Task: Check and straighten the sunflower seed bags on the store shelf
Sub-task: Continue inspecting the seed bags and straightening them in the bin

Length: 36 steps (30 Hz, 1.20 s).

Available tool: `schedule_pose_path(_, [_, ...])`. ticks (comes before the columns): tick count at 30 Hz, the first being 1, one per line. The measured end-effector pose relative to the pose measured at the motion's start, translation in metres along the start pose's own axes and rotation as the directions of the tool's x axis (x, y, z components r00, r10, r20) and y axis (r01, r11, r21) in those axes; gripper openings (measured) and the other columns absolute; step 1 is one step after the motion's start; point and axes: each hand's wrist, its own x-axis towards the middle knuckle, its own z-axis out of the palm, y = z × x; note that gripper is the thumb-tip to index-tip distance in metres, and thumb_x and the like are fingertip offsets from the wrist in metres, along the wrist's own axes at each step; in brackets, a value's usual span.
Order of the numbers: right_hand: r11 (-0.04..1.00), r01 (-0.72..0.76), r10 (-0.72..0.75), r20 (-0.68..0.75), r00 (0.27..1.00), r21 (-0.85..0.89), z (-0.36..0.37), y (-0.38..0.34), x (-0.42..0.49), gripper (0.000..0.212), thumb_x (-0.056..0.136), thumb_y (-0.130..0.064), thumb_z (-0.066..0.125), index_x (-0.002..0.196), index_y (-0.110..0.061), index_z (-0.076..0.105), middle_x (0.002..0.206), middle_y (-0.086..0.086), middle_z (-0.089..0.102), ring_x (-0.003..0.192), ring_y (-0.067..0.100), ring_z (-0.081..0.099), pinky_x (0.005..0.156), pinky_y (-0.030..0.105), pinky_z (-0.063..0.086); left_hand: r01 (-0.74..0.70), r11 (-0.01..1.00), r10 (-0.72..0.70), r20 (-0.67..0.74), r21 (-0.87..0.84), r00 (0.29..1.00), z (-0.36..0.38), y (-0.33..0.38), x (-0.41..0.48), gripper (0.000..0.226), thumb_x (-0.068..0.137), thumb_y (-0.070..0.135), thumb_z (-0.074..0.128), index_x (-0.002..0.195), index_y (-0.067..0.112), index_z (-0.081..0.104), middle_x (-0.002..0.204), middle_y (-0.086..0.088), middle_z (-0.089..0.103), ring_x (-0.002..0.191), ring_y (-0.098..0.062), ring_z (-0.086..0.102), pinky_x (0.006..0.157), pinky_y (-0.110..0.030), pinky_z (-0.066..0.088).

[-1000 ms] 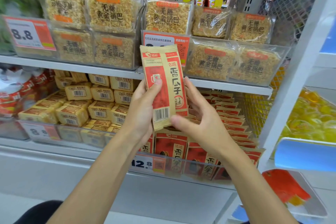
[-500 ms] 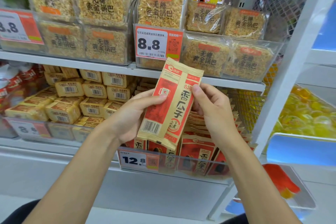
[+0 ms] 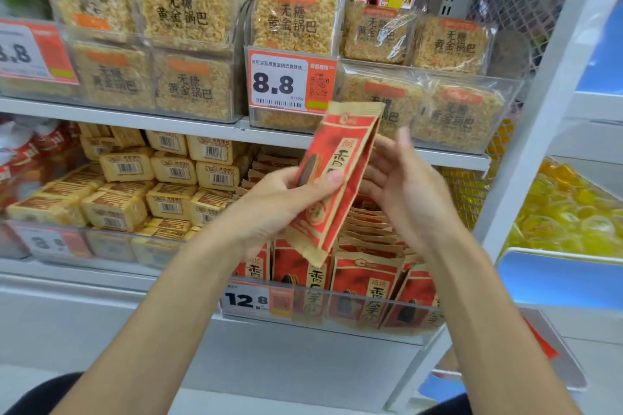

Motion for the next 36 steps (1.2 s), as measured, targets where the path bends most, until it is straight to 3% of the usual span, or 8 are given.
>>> schedule_pose_path(3, [0.994,0.091,-0.084,0.101,0.991,-0.066,-0.007,-0.022,-0.003,0.044,0.092,-0.048,0.047,0.12,-0.017,0.061,0.102,0.002,0.07,0.098,0.016,0.067,0.084,0.03,0.052,-0.203,0.911,0.298,-0.232,0.36,0.926,0.009,0.004,0.002,0.044,0.076,0.046,0.078,0.114,0.033,0.06,0.097,0.014,0.073,0.085,-0.001,0.07,0.076,-0.03,0.058])
schedule_pose_path(8, [0.872,0.332,-0.314,0.108,0.943,-0.359,-0.014,-0.037,-0.008,0.023,0.093,-0.008,0.063,0.102,-0.029,0.061,0.091,-0.011,0.07,0.092,0.011,0.067,0.085,0.031,0.054,-0.353,0.821,0.479,-0.203,0.449,0.854,0.013,0.009,0.011,0.037,0.087,0.029,0.073,0.118,0.034,0.054,0.105,0.014,0.068,0.088,-0.001,0.068,0.074,-0.027,0.059])
schedule_pose_path(11, [0.699,0.431,-0.453,0.114,0.884,-0.57,-0.026,-0.044,-0.01,0.03,0.091,-0.005,0.064,0.09,-0.035,0.063,0.085,-0.02,0.066,0.085,0.005,0.063,0.08,0.023,0.05,-0.269,0.784,0.425,-0.168,0.56,0.889,0.003,0.001,0.023,0.042,0.09,0.031,0.069,0.129,0.036,0.053,0.12,0.013,0.061,0.111,-0.001,0.058,0.099,-0.027,0.046])
schedule_pose_path(14, [0.578,0.417,-0.469,0.132,0.873,-0.702,-0.041,-0.041,-0.008,0.035,0.09,-0.002,0.065,0.09,-0.037,0.062,0.088,-0.017,0.067,0.088,0.012,0.065,0.082,0.03,0.053,-0.144,0.731,0.322,-0.151,0.667,0.935,-0.01,-0.008,0.034,0.041,0.095,0.03,0.062,0.135,0.028,0.053,0.128,0.012,0.057,0.12,-0.002,0.05,0.102,-0.023,0.038])
schedule_pose_path(18, [0.53,0.335,-0.39,0.127,0.912,-0.779,-0.056,-0.023,-0.006,0.036,0.091,-0.007,0.066,0.09,-0.043,0.063,0.088,-0.005,0.071,0.082,0.024,0.064,0.076,0.045,0.052,-0.099,0.707,0.205,-0.068,0.7,0.976,-0.021,-0.018,0.045,0.033,0.101,0.02,0.051,0.133,0.028,0.056,0.127,0.014,0.058,0.115,0.0,0.05,0.094,-0.016,0.034])
schedule_pose_path(23, [0.605,0.369,-0.48,0.047,0.876,-0.706,-0.061,-0.013,-0.003,0.032,0.089,-0.006,0.068,0.094,-0.038,0.069,0.089,-0.023,0.072,0.088,0.002,0.067,0.078,0.021,0.052,-0.117,0.717,0.218,-0.062,0.687,0.974,-0.03,-0.024,0.06,0.039,0.103,0.013,0.047,0.138,0.029,0.052,0.134,0.014,0.056,0.124,-0.001,0.049,0.109,-0.024,0.036])
schedule_pose_path(31, [0.495,0.25,-0.349,0.073,0.934,-0.832,-0.067,0.017,0.017,0.025,0.093,-0.017,0.065,0.09,-0.042,0.064,0.082,-0.016,0.069,0.075,0.006,0.062,0.067,0.017,0.046,-0.169,0.736,0.199,0.028,0.655,0.98,-0.025,-0.03,0.076,0.048,0.104,0.011,0.044,0.148,0.029,0.04,0.148,0.013,0.045,0.136,0.001,0.038,0.115,-0.024,0.028])
schedule_pose_path(36, [0.384,0.205,-0.091,0.184,0.979,-0.9,-0.071,0.008,0.025,0.014,0.099,-0.031,0.05,0.103,-0.032,0.064,0.085,-0.008,0.068,0.076,0.006,0.059,0.066,0.024,0.043,-0.156,0.691,0.135,0.087,0.706,0.987,-0.025,-0.027,0.086,0.047,0.105,0.016,0.042,0.15,0.03,0.037,0.153,0.012,0.04,0.142,-0.006,0.035,0.117,-0.027,0.027])
